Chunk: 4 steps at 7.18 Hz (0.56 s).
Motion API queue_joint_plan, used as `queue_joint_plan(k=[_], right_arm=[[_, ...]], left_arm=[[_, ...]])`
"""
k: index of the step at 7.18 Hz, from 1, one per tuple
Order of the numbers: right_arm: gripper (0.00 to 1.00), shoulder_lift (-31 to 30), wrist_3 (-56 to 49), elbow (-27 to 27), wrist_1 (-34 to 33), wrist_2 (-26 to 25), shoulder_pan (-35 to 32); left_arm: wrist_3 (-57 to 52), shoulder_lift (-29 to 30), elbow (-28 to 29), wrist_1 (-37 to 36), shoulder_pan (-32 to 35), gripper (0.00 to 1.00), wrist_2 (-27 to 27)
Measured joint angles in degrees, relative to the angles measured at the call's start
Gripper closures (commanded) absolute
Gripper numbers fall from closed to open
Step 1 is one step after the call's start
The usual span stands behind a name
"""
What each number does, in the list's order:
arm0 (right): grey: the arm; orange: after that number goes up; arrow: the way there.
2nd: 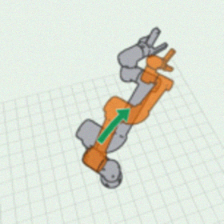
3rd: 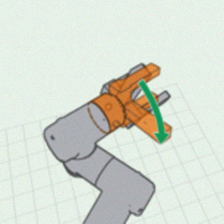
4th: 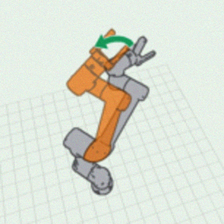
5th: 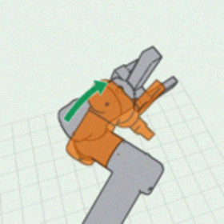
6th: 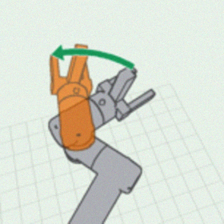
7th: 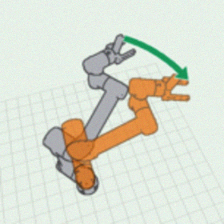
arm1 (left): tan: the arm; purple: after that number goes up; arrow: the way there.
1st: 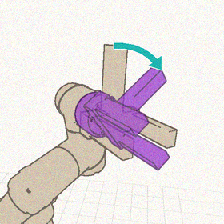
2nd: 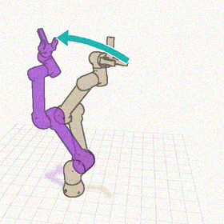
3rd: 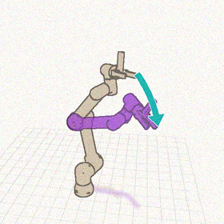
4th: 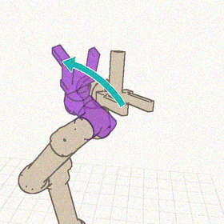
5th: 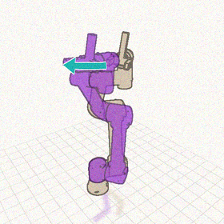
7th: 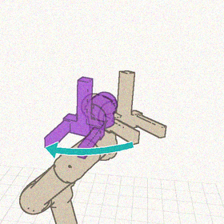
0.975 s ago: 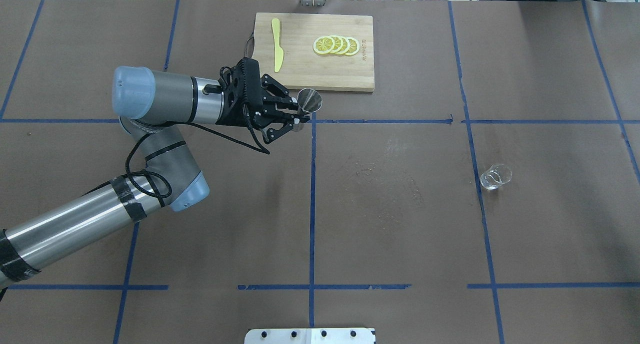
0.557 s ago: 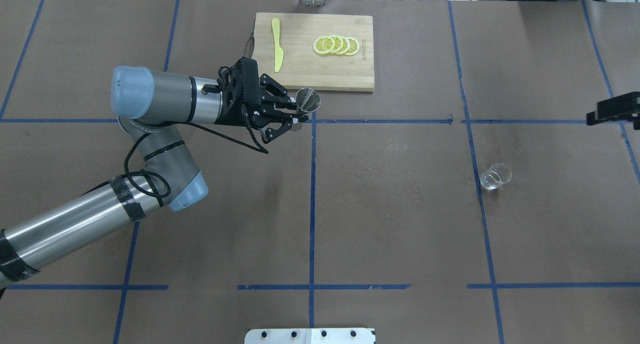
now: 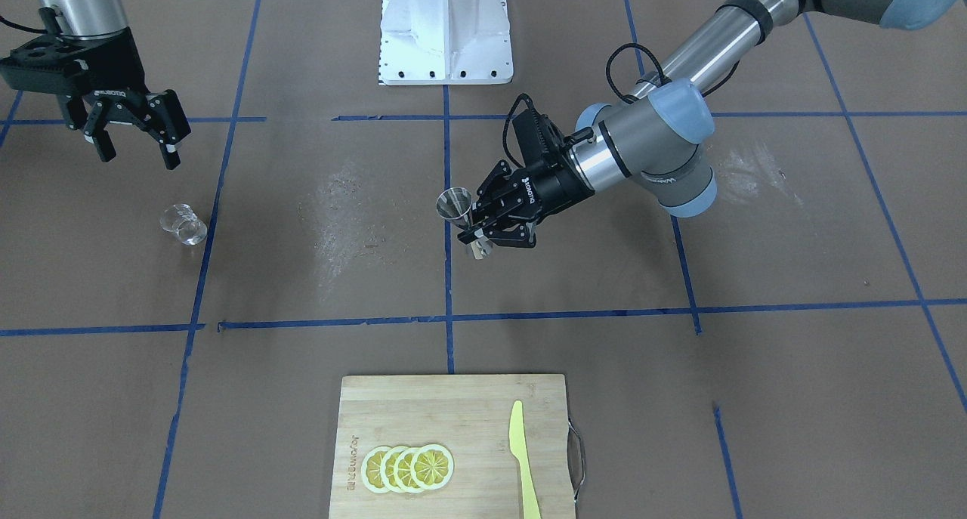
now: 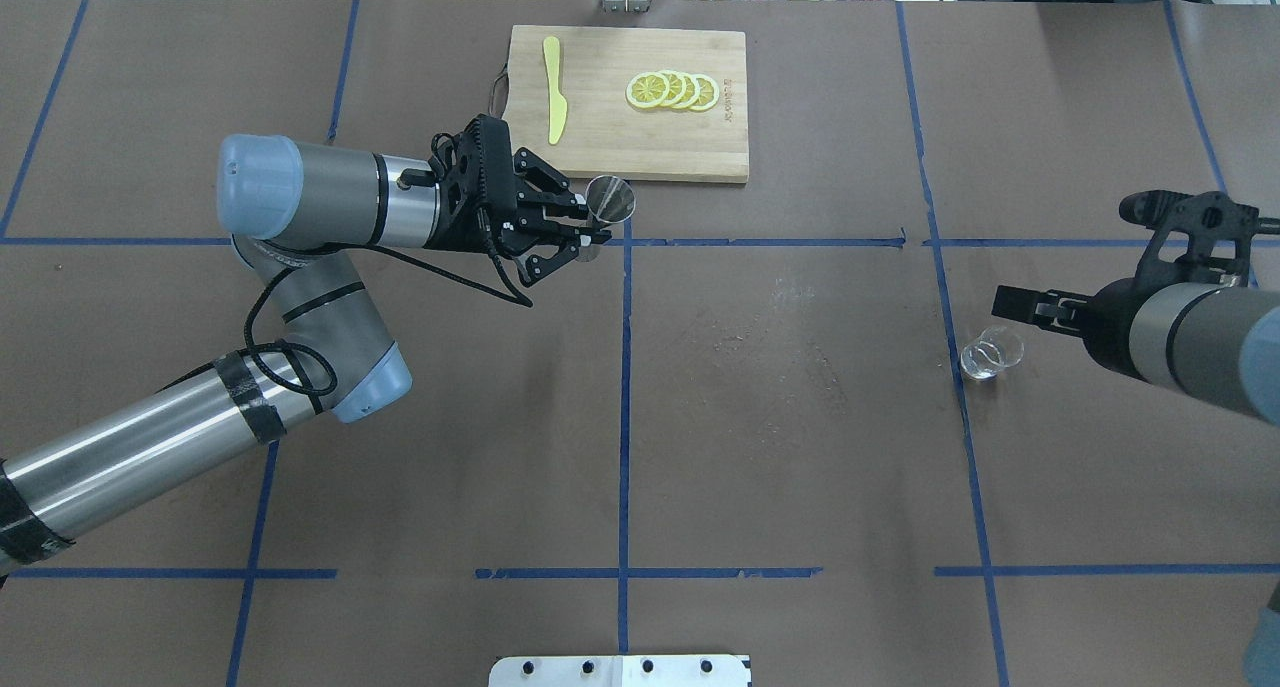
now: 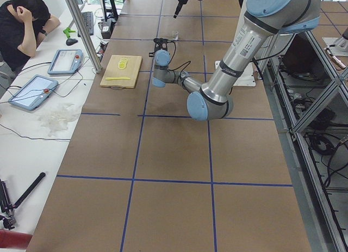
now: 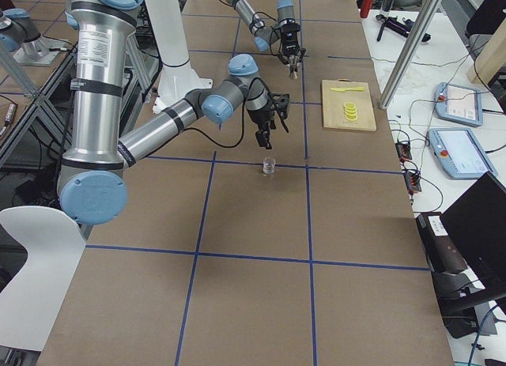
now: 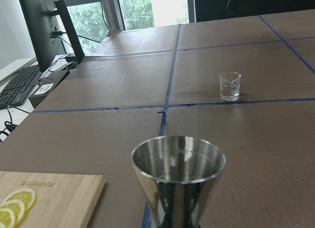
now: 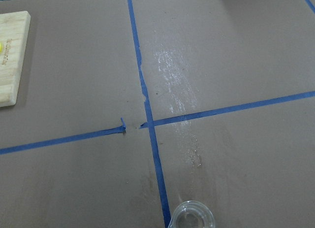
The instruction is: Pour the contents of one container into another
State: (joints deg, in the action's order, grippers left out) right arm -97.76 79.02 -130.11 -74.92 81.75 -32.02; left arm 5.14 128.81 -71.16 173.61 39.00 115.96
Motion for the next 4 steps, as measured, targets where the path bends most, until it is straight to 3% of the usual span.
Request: queue_joint_plan(k=[4], right_arm=[[0.0,-1.83,14.31,5.37,0.9,-29.54,16.63]], left_arm=[[0.13,-0.22,-0.16,0.1,-0.01,1.0,-0.03]])
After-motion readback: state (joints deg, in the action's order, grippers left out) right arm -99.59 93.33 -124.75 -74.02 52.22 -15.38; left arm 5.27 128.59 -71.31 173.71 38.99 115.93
